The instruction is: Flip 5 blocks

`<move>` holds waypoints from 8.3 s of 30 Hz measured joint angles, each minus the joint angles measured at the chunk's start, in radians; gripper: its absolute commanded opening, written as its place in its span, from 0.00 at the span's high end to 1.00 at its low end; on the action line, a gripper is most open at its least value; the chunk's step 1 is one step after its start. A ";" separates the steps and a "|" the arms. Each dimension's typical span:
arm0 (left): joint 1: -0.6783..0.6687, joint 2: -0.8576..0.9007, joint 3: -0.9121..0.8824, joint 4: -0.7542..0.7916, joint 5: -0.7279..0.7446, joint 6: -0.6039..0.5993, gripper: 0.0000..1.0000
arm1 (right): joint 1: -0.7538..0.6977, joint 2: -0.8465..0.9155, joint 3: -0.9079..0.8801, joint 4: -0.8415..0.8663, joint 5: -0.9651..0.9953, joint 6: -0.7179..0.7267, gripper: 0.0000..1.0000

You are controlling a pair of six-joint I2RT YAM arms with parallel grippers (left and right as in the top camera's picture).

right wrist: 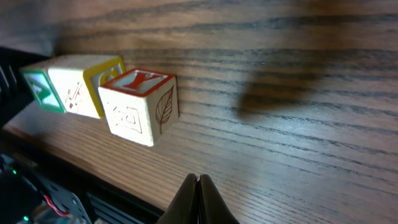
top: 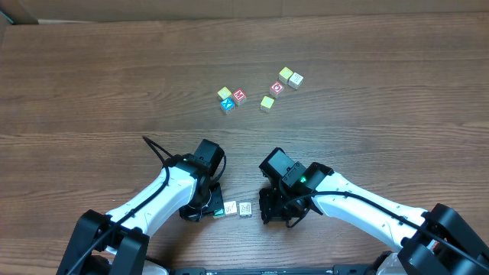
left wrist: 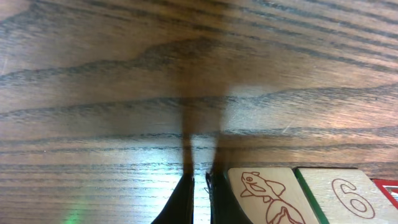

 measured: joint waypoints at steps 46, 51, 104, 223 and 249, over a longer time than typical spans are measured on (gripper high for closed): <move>0.000 0.000 0.000 0.027 0.009 0.040 0.96 | 0.000 0.139 -0.001 0.252 -0.010 0.049 0.96; 0.000 0.000 0.000 0.030 0.012 0.043 0.96 | 0.000 0.139 -0.001 0.248 -0.006 0.048 0.96; 0.000 0.000 0.001 0.037 0.023 0.046 0.96 | 0.250 0.060 -0.019 0.199 0.163 0.333 0.96; 0.000 0.001 0.001 0.024 0.028 0.065 0.96 | 0.149 0.010 -0.020 0.200 0.381 0.003 0.96; 0.000 0.003 0.001 0.021 0.050 0.069 0.96 | 0.149 0.083 -0.020 0.235 0.308 0.171 0.96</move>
